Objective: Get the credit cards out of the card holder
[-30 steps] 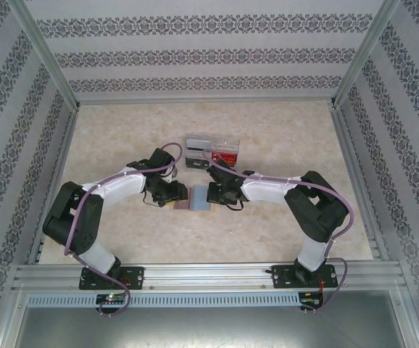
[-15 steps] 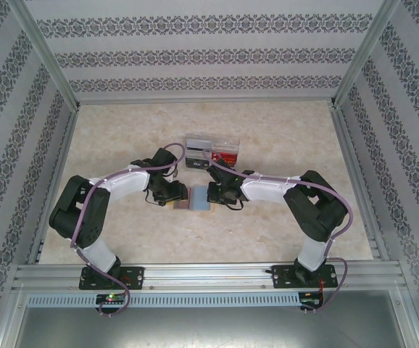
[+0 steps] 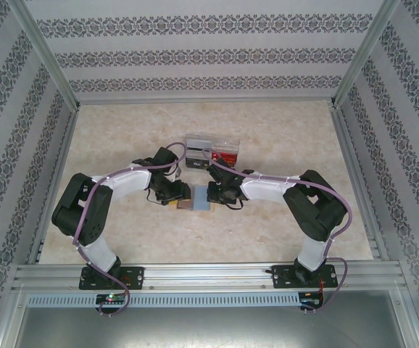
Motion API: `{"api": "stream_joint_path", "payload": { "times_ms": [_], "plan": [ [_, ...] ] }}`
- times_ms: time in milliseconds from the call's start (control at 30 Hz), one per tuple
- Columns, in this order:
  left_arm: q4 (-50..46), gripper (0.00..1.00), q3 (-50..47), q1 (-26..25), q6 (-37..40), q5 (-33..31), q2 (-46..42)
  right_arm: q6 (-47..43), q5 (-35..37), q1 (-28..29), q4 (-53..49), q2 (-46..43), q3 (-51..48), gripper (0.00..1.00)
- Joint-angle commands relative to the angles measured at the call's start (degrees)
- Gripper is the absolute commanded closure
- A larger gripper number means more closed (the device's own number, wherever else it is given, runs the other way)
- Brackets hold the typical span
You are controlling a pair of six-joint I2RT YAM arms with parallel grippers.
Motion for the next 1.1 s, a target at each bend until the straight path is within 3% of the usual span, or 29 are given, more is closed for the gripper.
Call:
{"api": "stream_joint_path", "payload": {
  "times_ms": [0,433,600,933,1067],
  "plan": [
    [2.44,0.46,0.26,-0.93,1.22,3.39,0.36,-0.26,-0.79,0.02,-0.66,2.62,0.42,0.86],
    [1.5,0.32,3.03,-2.28,2.49,5.51,-1.67,-0.13,-0.47,-0.02,-1.0,2.36,0.33,0.85],
    [1.31,0.31,4.35,-3.05,2.98,6.28,-1.19,-0.06,-0.19,-0.15,-0.98,1.61,0.04,0.85],
    [3.92,0.43,6.87,-4.82,3.05,13.21,1.67,1.1,1.65,-2.12,-0.08,-4.58,-2.33,0.84],
    [3.93,0.43,6.9,-4.77,2.83,13.5,1.14,0.96,1.99,-2.37,-0.18,-5.98,-2.32,0.82]
  ]
}}
